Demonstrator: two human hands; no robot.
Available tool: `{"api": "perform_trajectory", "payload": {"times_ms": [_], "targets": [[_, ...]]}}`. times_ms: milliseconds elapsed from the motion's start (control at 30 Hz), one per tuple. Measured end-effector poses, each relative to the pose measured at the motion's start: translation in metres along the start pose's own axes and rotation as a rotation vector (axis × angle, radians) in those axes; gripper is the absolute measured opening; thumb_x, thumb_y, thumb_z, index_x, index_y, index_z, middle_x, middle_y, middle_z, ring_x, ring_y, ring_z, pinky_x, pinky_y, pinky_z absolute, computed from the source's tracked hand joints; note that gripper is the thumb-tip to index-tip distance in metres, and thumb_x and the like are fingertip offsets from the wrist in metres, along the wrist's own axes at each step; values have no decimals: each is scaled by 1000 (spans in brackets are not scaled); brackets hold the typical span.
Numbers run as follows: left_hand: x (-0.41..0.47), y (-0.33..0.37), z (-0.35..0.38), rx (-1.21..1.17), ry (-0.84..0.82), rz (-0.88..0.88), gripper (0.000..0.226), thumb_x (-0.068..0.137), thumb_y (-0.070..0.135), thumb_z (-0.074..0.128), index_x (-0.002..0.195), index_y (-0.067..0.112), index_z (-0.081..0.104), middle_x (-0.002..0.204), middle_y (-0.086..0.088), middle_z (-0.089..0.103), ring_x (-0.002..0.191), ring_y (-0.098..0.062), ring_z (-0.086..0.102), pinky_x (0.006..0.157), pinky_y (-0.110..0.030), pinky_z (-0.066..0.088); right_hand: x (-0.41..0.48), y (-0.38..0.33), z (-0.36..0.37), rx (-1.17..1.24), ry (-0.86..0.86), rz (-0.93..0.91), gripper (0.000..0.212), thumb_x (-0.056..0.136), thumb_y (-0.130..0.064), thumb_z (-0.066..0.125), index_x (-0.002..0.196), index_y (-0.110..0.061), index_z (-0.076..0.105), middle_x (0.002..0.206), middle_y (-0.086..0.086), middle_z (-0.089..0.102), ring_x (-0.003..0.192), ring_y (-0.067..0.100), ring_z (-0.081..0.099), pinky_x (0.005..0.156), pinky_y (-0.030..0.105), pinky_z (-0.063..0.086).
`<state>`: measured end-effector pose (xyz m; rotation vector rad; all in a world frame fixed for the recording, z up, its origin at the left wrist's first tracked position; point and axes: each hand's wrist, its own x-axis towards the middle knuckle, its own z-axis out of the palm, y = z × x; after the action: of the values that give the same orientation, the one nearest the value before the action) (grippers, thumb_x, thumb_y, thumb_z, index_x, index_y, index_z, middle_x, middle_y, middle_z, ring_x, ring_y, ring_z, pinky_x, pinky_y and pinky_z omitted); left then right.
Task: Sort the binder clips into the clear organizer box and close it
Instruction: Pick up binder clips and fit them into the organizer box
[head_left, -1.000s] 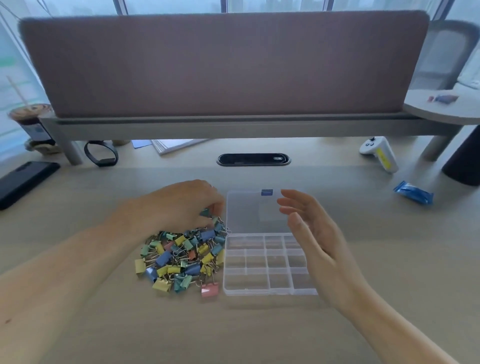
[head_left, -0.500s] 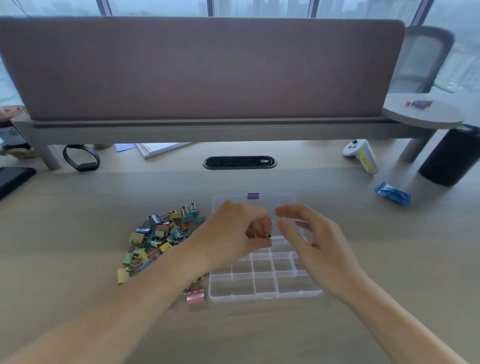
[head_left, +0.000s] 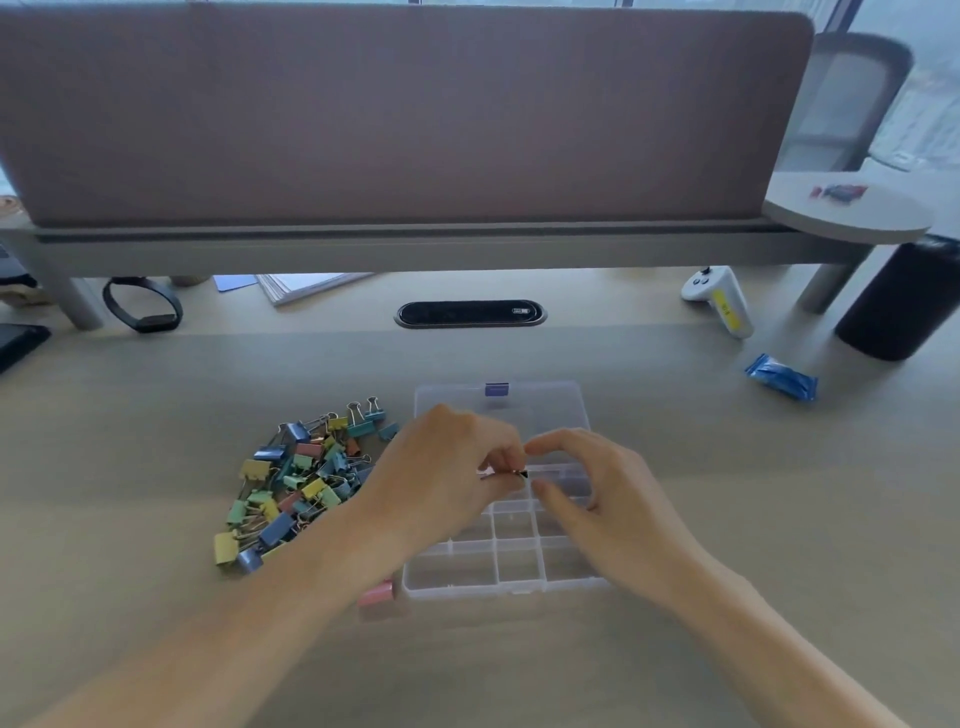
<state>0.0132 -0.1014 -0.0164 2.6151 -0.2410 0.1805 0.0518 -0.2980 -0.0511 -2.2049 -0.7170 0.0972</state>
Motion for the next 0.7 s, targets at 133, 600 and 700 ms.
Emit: {"api": "perform_trajectory", "payload": {"times_ms": [133,600,700], "targets": [[-2,3,3,-28,36,13,16,87,36,79,101,30,75,88,14,74,79,-2,67,81,-27,57,-3,2,3,35,28,-7,29,97,-17,65,120,-35,68,118,-27,65,118,-5,57,87,11,46],[14,3,-8,-3,-88,-59,22,81,27,86,95,26,69,73,16,73,69,5,66,79,-24,57,-6,2,6,-36,56,-56,20,100,-20,63,112,-35,69,112,-33,60,116,-5,55,99,15,43],[21,5,-9,29,-113,-76,24,77,25,88,91,26,68,73,13,70,68,2,65,75,-26,56,-6,3,8,-47,72,-78,21,100,-18,64,113,-33,70,112,-31,61,115,-3,56,100,21,46]]}}
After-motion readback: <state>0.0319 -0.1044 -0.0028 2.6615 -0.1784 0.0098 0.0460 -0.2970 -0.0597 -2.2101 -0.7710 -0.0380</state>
